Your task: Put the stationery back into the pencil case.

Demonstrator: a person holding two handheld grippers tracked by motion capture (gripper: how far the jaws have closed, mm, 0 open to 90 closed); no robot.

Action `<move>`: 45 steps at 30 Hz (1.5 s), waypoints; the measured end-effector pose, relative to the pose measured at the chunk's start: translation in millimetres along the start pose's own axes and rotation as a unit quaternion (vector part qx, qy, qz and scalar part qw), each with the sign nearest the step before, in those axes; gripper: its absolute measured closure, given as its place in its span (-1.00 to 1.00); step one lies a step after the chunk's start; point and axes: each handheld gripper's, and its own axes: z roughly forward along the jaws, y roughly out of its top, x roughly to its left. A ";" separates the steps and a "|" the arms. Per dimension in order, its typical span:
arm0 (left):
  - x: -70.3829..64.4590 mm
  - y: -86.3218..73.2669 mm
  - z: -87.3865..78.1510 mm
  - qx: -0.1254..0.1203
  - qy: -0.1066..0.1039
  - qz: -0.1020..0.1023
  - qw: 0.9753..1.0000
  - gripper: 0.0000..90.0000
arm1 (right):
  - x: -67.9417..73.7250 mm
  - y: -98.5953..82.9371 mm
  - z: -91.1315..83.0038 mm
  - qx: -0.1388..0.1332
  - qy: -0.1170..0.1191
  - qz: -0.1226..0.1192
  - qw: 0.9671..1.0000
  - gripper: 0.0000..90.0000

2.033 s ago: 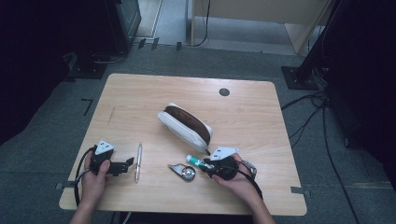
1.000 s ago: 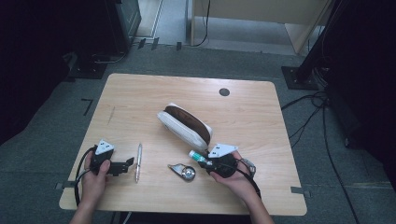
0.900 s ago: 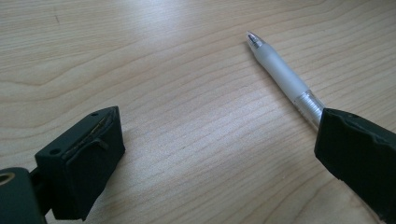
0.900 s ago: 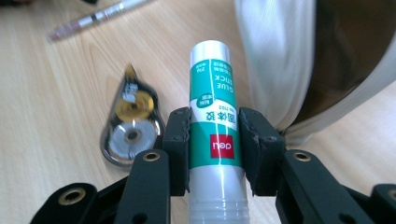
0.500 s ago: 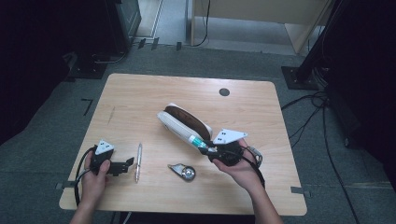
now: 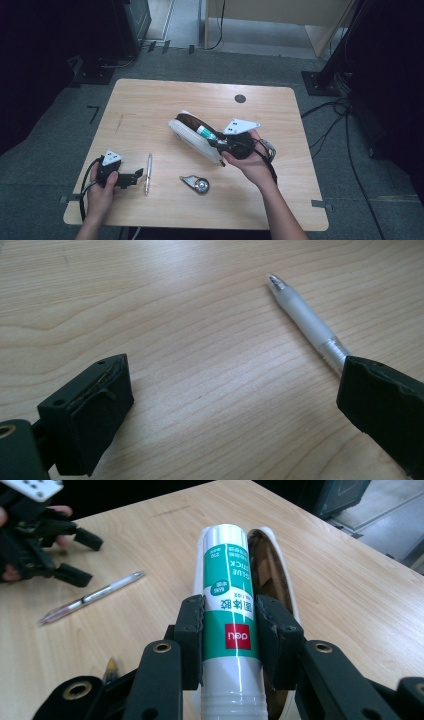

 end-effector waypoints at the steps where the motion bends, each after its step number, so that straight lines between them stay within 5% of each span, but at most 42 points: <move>1: 0.1 -0.2 -0.3 0.002 0.004 0.001 1.000 -0.96 | -2.2 1.1 2.9 0.000 -0.001 -0.001 1.000 0.47; 10: -1.8 -5.0 -3.5 0.018 0.050 0.021 0.998 -0.97 | -17.7 2.8 25.9 0.006 -0.008 0.021 1.000 0.47; 37: 0.3 -6.6 -5.3 0.017 0.051 0.017 0.998 -0.97 | -31.4 -14.5 59.1 0.038 0.016 0.059 0.997 0.47; 45: 0.3 -6.6 -5.3 0.017 0.051 0.017 0.998 -0.97 | -27.7 -14.4 59.9 0.051 -0.009 0.034 0.998 0.47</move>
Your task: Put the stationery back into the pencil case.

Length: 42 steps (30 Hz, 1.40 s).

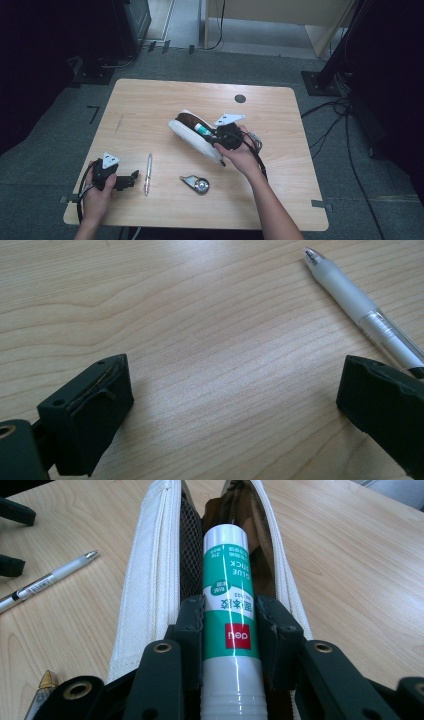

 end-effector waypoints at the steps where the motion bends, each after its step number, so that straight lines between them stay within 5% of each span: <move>1: 0.0 0.0 0.0 0.000 0.000 0.000 1.000 -0.97 | 0.1 0.3 -0.4 0.000 -0.001 0.001 1.000 0.47; 5: 0.0 0.0 0.0 0.000 0.000 0.000 1.000 -0.97 | -2.1 1.6 -5.1 -0.006 0.002 0.017 1.000 0.47; 13: 0.0 0.3 0.2 0.000 -0.001 0.000 1.000 -0.97 | -0.4 1.6 -16.6 -0.006 -0.012 0.007 1.000 0.47; 24: -0.1 0.3 0.2 0.000 -0.001 0.001 1.000 -0.96 | 2.2 -5.7 -8.1 0.013 -0.003 0.003 1.000 0.47; 27: -0.1 0.3 0.2 0.000 -0.001 0.001 1.000 -0.97 | 5.5 -6.4 -5.9 0.021 -0.005 -0.012 1.000 0.47; 34: -0.1 0.3 0.2 0.000 -0.001 0.001 1.000 -0.97 | 21.4 -1.6 -16.2 -0.010 0.007 -0.059 0.998 0.47; 42: -0.3 0.7 0.4 0.001 -0.001 0.002 1.000 -0.97 | 20.3 -4.5 -0.7 0.038 0.002 -0.037 0.999 0.47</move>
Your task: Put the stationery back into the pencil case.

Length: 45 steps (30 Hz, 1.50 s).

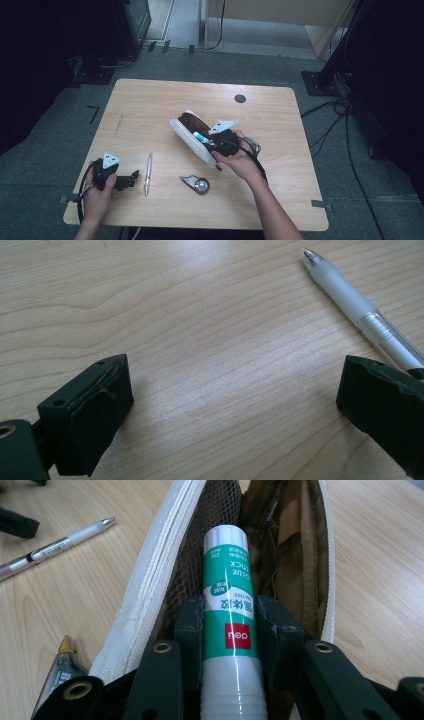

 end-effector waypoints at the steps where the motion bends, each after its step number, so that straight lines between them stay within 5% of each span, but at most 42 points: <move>1: 0.0 0.0 0.0 0.000 0.000 0.000 1.000 -0.97 | -0.2 0.6 0.1 0.000 -0.002 0.007 1.000 0.47; 9: 0.0 0.0 0.0 0.000 0.000 0.000 1.000 -0.97 | 6.3 3.2 10.6 0.031 -0.024 0.045 0.998 0.47; 22: 0.0 0.0 0.0 0.000 0.000 0.000 1.000 -0.97 | 12.2 0.0 23.8 0.068 -0.064 0.025 0.995 0.46; 28: 0.0 0.0 0.0 0.000 0.000 0.000 1.000 -0.97 | 12.4 2.1 25.2 0.089 -0.064 0.024 0.994 0.46; 39: 0.0 0.0 0.0 0.000 0.000 0.000 1.000 -0.97 | 9.0 1.8 24.5 0.081 -0.060 0.027 0.995 0.42; 45: 0.1 0.0 0.0 0.000 -0.001 0.000 1.000 -0.97 | 6.6 2.9 17.6 0.053 -0.050 0.036 0.997 0.42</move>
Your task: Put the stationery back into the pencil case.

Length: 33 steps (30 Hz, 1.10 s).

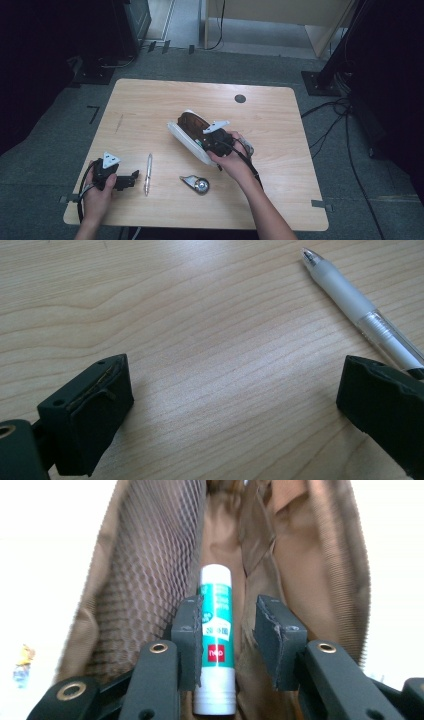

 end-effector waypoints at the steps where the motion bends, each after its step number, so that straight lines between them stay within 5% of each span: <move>1: 0.0 0.0 0.0 0.000 0.000 0.000 1.000 -0.97 | -1.0 0.5 -2.0 -0.006 0.003 -0.002 1.000 0.42; 18: -0.3 0.3 0.5 -0.001 0.000 -0.001 1.000 -0.97 | -3.5 10.0 -63.2 -0.114 0.008 0.001 0.993 0.29; 33: -0.3 0.3 0.4 0.000 0.000 -0.001 1.000 -0.97 | 28.9 -19.3 -89.1 -0.140 0.054 -0.018 0.989 0.22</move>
